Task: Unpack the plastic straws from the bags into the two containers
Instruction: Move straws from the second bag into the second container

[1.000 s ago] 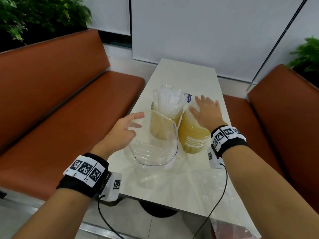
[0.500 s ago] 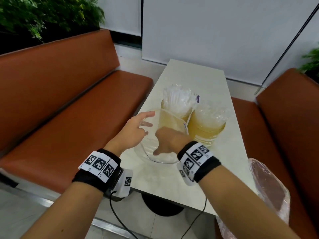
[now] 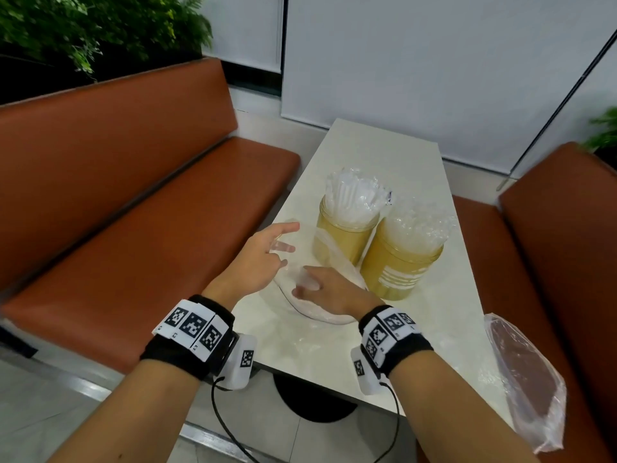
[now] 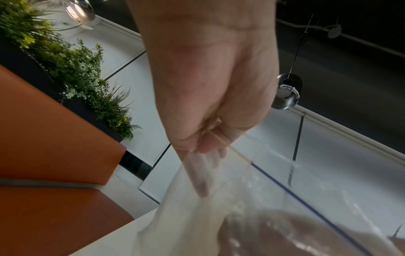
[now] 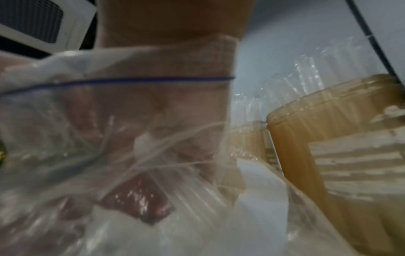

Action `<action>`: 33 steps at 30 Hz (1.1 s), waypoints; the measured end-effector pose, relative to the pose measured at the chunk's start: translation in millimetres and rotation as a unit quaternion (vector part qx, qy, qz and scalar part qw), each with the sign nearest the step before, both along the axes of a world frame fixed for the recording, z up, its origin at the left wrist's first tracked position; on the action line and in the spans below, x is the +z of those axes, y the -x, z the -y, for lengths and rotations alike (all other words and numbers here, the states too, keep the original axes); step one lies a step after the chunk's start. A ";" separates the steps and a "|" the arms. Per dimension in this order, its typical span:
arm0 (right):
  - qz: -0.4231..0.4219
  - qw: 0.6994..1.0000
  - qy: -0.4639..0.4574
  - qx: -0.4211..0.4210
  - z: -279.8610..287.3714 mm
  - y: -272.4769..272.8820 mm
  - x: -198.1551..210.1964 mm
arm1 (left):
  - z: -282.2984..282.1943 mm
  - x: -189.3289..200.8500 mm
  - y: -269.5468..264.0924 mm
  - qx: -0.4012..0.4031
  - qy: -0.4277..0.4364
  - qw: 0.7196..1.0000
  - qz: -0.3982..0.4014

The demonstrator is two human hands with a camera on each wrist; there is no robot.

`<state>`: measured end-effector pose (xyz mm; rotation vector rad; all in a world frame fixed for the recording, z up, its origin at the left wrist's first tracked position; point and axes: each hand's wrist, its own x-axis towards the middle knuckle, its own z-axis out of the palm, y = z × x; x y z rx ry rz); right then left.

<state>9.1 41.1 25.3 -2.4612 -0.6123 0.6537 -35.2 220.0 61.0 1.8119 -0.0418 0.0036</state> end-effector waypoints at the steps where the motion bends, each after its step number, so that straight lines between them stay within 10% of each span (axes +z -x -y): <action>1: -0.009 0.998 -0.060 -0.011 4.8 0.2 4.7 | -0.7 -0.2 0.0 0.001 -0.001 1.000 0.001; 8: 0.028 0.957 -0.288 0.004 19.2 5.7 83.4 | -0.4 -4.0 -7.2 -0.002 -0.014 1.000 -0.011; 16: 0.155 0.807 -0.563 -0.088 71.0 -30.7 213.6 | 2.3 -5.3 -16.0 -0.003 -0.045 0.999 -0.008; 21: 0.314 0.785 -0.487 -0.219 113.9 -79.9 197.4 | 4.6 2.1 -16.5 -0.009 -0.058 0.998 0.024; 33: 0.248 0.860 -0.232 -0.381 131.6 -121.6 82.0 | 7.9 10.1 -16.9 -0.024 -0.058 0.997 0.043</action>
